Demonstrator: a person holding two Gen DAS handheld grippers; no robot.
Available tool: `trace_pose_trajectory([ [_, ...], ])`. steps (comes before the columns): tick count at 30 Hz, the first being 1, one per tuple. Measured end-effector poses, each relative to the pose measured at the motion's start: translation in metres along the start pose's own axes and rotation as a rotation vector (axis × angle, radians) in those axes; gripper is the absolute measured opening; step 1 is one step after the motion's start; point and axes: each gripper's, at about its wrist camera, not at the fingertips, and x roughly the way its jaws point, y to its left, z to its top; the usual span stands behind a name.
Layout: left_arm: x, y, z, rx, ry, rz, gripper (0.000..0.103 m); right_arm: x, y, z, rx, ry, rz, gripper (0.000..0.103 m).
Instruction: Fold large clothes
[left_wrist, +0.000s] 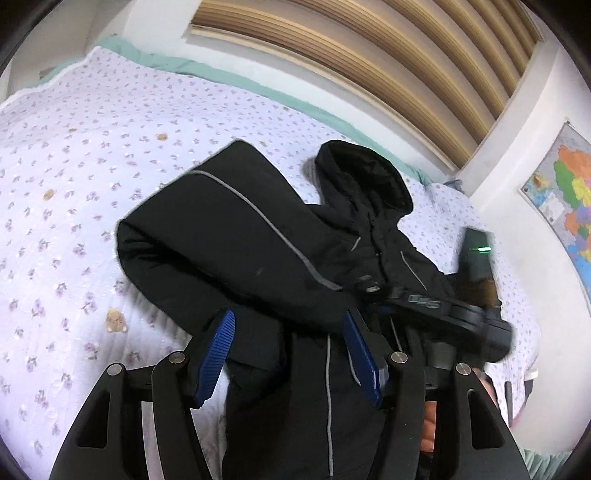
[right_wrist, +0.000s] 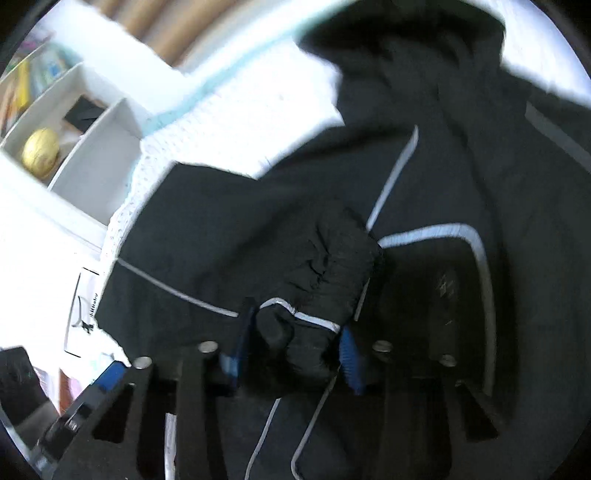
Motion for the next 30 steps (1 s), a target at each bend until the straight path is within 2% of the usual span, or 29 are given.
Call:
trace_pose_trajectory([
  [4, -0.012, -0.015, 0.006, 0.022, -0.03, 0.019, 0.062, -0.058, 0.012, 0.01, -0.128, -0.144, -0.023, 0.04],
  [8, -0.02, -0.045, 0.019, 0.069, -0.08, 0.015, 0.062, -0.128, -0.005, 0.031, -0.24, -0.253, -0.093, 0.039],
  [12, -0.004, -0.073, 0.029, 0.078, -0.056, -0.055, 0.062, -0.184, -0.038, 0.046, -0.33, -0.293, -0.164, 0.039],
  [16, 0.03, -0.11, 0.023, 0.147, 0.021, -0.113, 0.063, -0.215, -0.074, 0.049, -0.381, -0.313, -0.255, 0.04],
  [17, 0.037, -0.115, 0.02, 0.153, 0.042, -0.153, 0.063, -0.218, -0.084, 0.049, -0.386, -0.306, -0.286, 0.04],
  [18, 0.043, -0.119, 0.015, 0.152, 0.063, -0.225, 0.062, -0.219, -0.094, 0.05, -0.381, -0.294, -0.306, 0.04],
  [20, 0.051, -0.12, 0.008, 0.137, 0.128, -0.48, 0.063, -0.208, -0.126, 0.05, -0.335, -0.234, -0.341, 0.04],
  [21, 0.053, -0.118, 0.007, 0.125, 0.148, -0.556, 0.063, -0.2, -0.142, 0.048, -0.307, -0.198, -0.357, 0.04],
  [22, 0.054, -0.115, 0.007, 0.121, 0.139, -0.546, 0.063, -0.193, -0.154, 0.045, -0.291, -0.172, -0.365, 0.04],
  [24, 0.062, -0.109, 0.009, 0.126, 0.125, -0.389, 0.063, -0.175, -0.181, 0.039, -0.247, -0.109, -0.366, 0.04],
  [26, 0.08, -0.098, 0.011, 0.11, 0.15, -0.253, 0.063, -0.158, -0.204, 0.03, -0.201, -0.042, -0.358, 0.04],
  [27, 0.093, -0.09, 0.01, 0.093, 0.17, -0.179, 0.062, -0.151, -0.211, 0.028, -0.187, -0.022, -0.365, 0.041],
  [29, 0.134, -0.069, 0.002, 0.063, 0.259, 0.011, 0.062, -0.141, -0.225, 0.019, -0.168, 0.014, -0.392, 0.045],
  [30, 0.149, -0.061, -0.003, 0.051, 0.298, 0.066, 0.059, -0.139, -0.23, 0.017, -0.155, 0.02, -0.384, 0.047],
])
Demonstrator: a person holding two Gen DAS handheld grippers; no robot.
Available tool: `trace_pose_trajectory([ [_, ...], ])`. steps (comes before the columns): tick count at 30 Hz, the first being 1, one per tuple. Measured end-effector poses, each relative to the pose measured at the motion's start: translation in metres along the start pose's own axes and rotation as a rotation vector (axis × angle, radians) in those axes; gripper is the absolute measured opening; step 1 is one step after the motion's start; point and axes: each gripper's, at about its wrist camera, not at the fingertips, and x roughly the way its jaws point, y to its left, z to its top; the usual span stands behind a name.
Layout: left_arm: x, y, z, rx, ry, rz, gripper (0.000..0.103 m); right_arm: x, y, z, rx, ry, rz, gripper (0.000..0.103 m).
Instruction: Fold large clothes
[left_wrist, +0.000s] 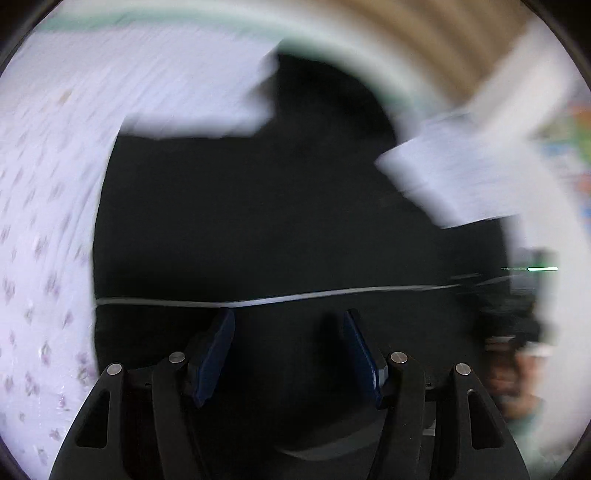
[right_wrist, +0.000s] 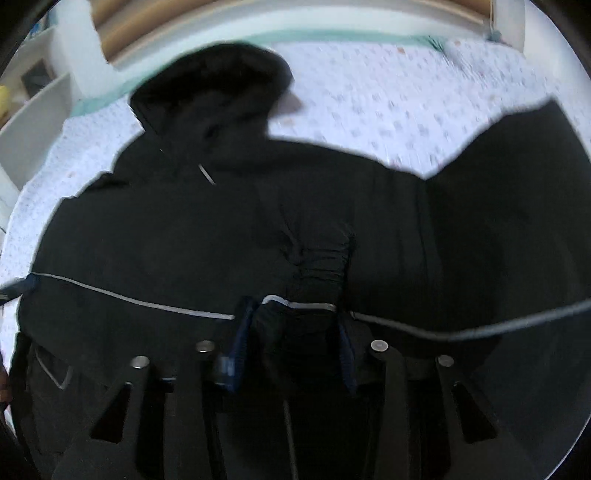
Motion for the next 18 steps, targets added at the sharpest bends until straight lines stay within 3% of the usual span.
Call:
trace_pose_trajectory([
  [2, 0.013, 0.002, -0.003, 0.012, -0.024, 0.026, 0.061, -0.003, -0.008, -0.003, 0.032, 0.013, 0.045, 0.052],
  [4, 0.012, -0.007, -0.007, 0.066, -0.05, 0.067, 0.062, -0.02, -0.007, 0.0, 0.038, 0.001, 0.037, 0.055],
  [6, 0.009, -0.008, -0.011, 0.085, -0.073, 0.074, 0.062, -0.049, 0.001, 0.001, 0.016, -0.065, 0.017, 0.06],
  [8, 0.008, -0.006, -0.012, 0.078, -0.094, 0.056, 0.062, -0.077, 0.015, 0.0, -0.034, -0.146, 0.015, 0.079],
  [9, 0.007, -0.005, -0.013, 0.077, -0.103, 0.05, 0.062, -0.082, 0.021, 0.0, -0.052, -0.162, 0.016, 0.082],
  [12, 0.01, -0.01, -0.021, 0.101, -0.115, 0.073, 0.063, -0.061, 0.042, -0.005, -0.098, -0.122, 0.017, 0.082],
  [13, 0.01, -0.011, -0.022, 0.115, -0.118, 0.088, 0.063, -0.048, 0.046, -0.006, -0.096, -0.09, 0.012, 0.076],
  [15, 0.01, -0.015, -0.021, 0.134, -0.122, 0.104, 0.063, -0.005, 0.049, -0.017, -0.086, 0.0, -0.071, 0.073],
  [18, 0.011, -0.019, -0.021, 0.136, -0.119, 0.123, 0.063, -0.004, 0.064, -0.029, -0.151, -0.034, -0.176, 0.072],
])
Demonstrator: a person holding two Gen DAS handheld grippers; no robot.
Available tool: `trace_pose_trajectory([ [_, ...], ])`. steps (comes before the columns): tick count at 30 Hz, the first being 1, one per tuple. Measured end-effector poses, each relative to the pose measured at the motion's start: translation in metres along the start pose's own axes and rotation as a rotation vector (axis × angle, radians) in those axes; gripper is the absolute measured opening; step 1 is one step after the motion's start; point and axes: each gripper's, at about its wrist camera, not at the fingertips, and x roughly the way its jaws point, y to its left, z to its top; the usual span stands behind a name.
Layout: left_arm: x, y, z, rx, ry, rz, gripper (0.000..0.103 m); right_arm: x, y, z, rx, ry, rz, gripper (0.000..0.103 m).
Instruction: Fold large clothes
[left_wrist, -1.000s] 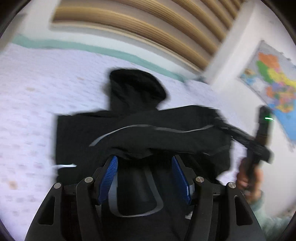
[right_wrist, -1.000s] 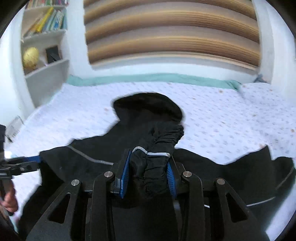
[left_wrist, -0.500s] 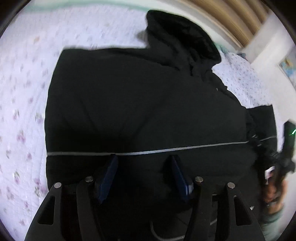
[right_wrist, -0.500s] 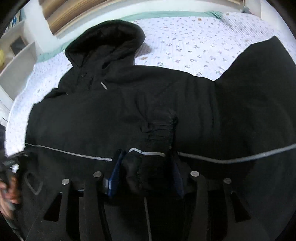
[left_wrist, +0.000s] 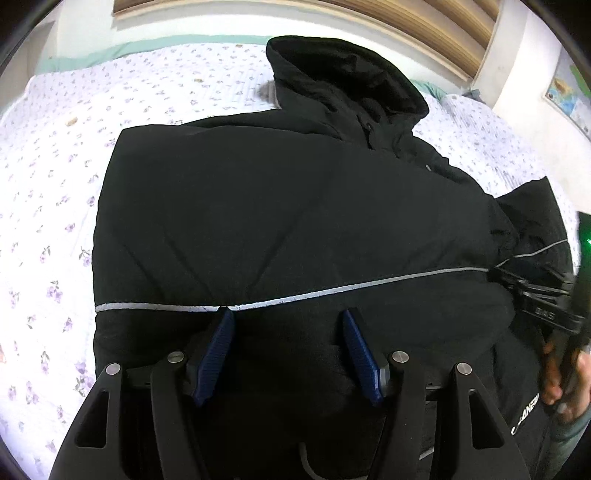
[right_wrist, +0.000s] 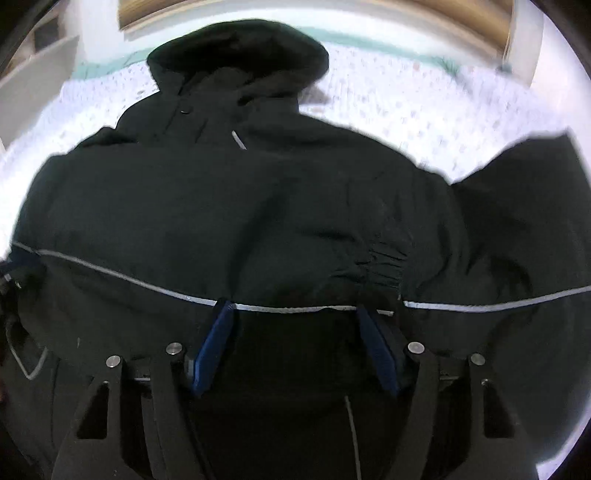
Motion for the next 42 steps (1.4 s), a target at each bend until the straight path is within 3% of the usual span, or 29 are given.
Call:
trace_pose_trajectory([
  [2, -0.001, -0.005, 0.006, -0.002, 0.012, 0.012, 0.063, -0.023, 0.0, 0.0, -0.016, -0.026, 0.016, 0.072],
  [4, -0.011, -0.013, 0.012, -0.002, 0.02, 0.011, 0.063, -0.062, -0.014, -0.004, 0.018, -0.081, 0.129, 0.072],
  [7, -0.048, -0.046, 0.025, 0.038, -0.041, -0.082, 0.063, -0.112, -0.051, -0.016, 0.104, -0.169, 0.214, 0.078],
  [12, -0.095, -0.133, 0.057, 0.169, -0.124, -0.17, 0.063, -0.168, -0.145, -0.044, 0.285, -0.263, 0.105, 0.079],
  [15, -0.108, -0.18, 0.076, 0.183, -0.128, -0.294, 0.063, -0.175, -0.201, -0.06, 0.39, -0.265, 0.061, 0.079],
  [18, -0.11, -0.224, 0.096, 0.183, -0.134, -0.378, 0.063, -0.169, -0.26, -0.073, 0.518, -0.236, 0.005, 0.081],
  [22, -0.072, -0.254, 0.1, 0.169, -0.119, -0.347, 0.065, -0.156, -0.328, -0.093, 0.692, -0.222, -0.012, 0.081],
  [28, 0.085, -0.255, 0.039, 0.108, 0.164, -0.242, 0.064, -0.106, -0.396, -0.105, 0.865, -0.166, -0.012, 0.082],
  [30, 0.09, -0.262, 0.008, 0.252, 0.017, -0.188, 0.065, -0.091, -0.407, -0.109, 0.877, -0.143, -0.01, 0.082],
  [31, 0.086, -0.265, 0.002, 0.282, -0.008, -0.169, 0.066, -0.081, -0.412, -0.109, 0.879, -0.131, -0.012, 0.082],
  [34, 0.088, -0.267, 0.002, 0.29, -0.01, -0.157, 0.068, -0.055, -0.42, -0.103, 0.862, -0.119, -0.008, 0.081],
  [40, 0.09, -0.263, 0.001, 0.293, -0.03, -0.166, 0.068, -0.027, -0.428, -0.074, 0.828, -0.2, 0.017, 0.082],
  [42, 0.089, -0.265, -0.001, 0.298, -0.032, -0.161, 0.068, -0.013, -0.42, -0.057, 0.761, -0.187, 0.007, 0.07],
])
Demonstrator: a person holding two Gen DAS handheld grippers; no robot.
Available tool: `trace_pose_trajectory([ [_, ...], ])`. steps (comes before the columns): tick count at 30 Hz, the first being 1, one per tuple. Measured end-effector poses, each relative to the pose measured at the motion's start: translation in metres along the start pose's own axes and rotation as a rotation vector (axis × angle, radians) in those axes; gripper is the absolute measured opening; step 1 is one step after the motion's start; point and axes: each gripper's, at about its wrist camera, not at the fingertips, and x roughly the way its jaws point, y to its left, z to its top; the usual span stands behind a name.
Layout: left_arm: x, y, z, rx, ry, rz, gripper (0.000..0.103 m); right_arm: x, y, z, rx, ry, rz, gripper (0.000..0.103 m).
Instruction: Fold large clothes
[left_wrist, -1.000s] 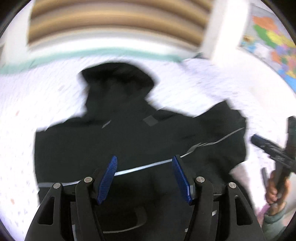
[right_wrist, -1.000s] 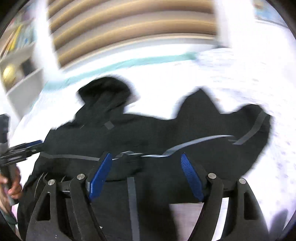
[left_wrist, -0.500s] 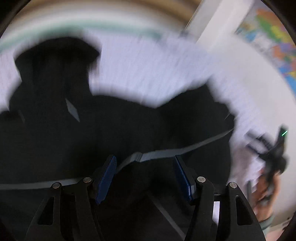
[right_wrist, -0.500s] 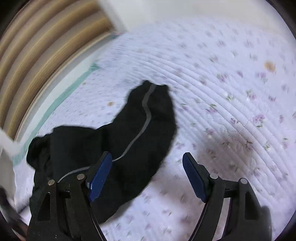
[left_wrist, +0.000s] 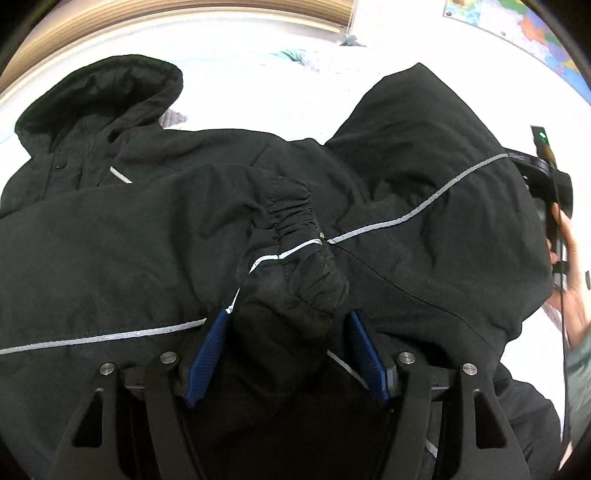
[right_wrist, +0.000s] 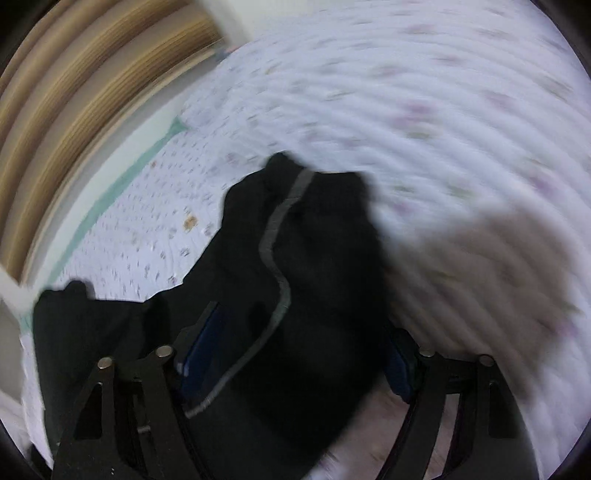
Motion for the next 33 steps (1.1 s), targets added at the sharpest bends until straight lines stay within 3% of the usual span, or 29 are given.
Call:
trace_pose_trajectory([
  [1, -0.001, 0.001, -0.002, 0.0, 0.0, 0.0, 0.068, 0.006, 0.009, 0.0, -0.042, 0.007, -0.03, 0.041],
  [3, -0.001, 0.0, -0.002, 0.002, 0.0, 0.003, 0.068, 0.011, 0.017, -0.003, -0.068, 0.039, -0.025, 0.017],
  [4, -0.002, -0.003, -0.003, 0.004, 0.0, 0.005, 0.068, 0.003, 0.02, -0.005, -0.07, 0.023, -0.014, 0.014],
  [9, -0.003, -0.003, -0.003, 0.003, -0.003, 0.004, 0.068, -0.097, 0.031, -0.015, -0.168, -0.208, -0.172, 0.013],
  [13, -0.004, -0.003, -0.002, 0.002, -0.005, 0.001, 0.068, -0.158, 0.011, -0.02, -0.139, -0.306, -0.283, 0.013],
  [15, -0.004, -0.003, -0.002, 0.004, -0.005, 0.003, 0.068, -0.162, -0.007, -0.024, -0.092, -0.291, -0.312, 0.013],
  [18, -0.005, -0.005, -0.002, 0.008, -0.001, 0.01, 0.068, -0.135, -0.029, -0.029, -0.03, -0.186, -0.345, 0.013],
  [22, -0.016, -0.001, 0.003, 0.001, 0.039, -0.002, 0.068, -0.117, -0.028, -0.034, -0.024, -0.123, -0.346, 0.013],
  [24, -0.037, 0.004, 0.004, -0.01, 0.035, -0.033, 0.069, -0.126, -0.008, -0.036, -0.077, -0.145, -0.305, 0.013],
  [28, -0.103, 0.032, 0.01, -0.083, -0.058, -0.091, 0.069, -0.148, 0.061, -0.043, -0.238, -0.19, -0.217, 0.013],
  [31, -0.144, 0.062, 0.011, -0.116, -0.104, -0.052, 0.069, -0.159, 0.129, -0.056, -0.355, -0.215, -0.11, 0.013],
  [33, -0.162, 0.08, 0.007, -0.108, -0.094, 0.027, 0.069, -0.163, 0.183, -0.07, -0.444, -0.215, -0.036, 0.013],
])
